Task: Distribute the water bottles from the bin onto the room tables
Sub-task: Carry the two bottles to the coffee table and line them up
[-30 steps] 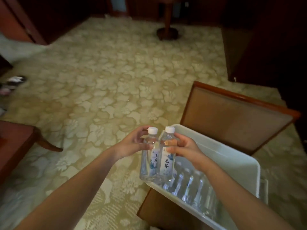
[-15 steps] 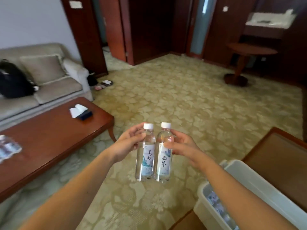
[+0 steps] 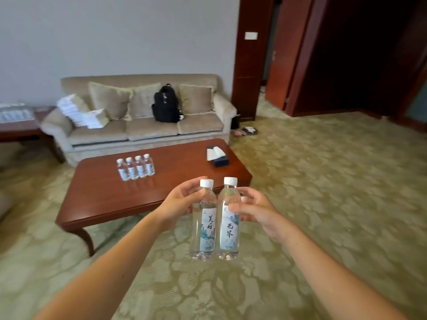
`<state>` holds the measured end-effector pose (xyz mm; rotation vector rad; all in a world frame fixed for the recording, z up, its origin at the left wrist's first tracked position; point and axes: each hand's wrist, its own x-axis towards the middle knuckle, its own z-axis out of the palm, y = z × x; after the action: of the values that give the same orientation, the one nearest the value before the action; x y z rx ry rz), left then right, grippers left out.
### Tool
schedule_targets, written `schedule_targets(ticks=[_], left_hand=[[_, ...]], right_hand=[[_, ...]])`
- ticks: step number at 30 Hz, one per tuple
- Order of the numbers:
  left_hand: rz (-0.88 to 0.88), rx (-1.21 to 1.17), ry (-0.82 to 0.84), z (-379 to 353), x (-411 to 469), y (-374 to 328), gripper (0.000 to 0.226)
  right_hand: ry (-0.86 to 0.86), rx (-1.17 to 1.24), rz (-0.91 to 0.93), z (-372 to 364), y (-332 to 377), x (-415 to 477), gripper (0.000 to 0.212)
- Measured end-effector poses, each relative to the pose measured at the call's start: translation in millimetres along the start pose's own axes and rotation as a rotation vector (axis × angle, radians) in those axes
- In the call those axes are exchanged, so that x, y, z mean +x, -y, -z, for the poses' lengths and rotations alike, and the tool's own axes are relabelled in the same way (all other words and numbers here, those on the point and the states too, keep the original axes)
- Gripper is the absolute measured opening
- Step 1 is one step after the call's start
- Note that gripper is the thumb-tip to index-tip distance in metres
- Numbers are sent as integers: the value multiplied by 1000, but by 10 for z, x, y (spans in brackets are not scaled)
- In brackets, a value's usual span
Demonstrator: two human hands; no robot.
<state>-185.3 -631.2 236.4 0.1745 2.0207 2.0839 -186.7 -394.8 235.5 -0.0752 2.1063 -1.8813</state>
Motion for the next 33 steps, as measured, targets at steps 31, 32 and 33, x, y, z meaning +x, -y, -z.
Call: schedule_targets(ticks=[31, 32, 33], left_hand=[[32, -65, -557, 2589, 2458, -145, 32], [30, -54, -552, 2696, 2563, -142, 33], [27, -47, -545, 2809, 2666, -138, 33]], right_hand=[[478, -200, 0, -1017, 862, 4573, 51], [472, -204, -1, -1060, 880, 4708, 50], [464, -205, 1, -1100, 897, 4840, 50]])
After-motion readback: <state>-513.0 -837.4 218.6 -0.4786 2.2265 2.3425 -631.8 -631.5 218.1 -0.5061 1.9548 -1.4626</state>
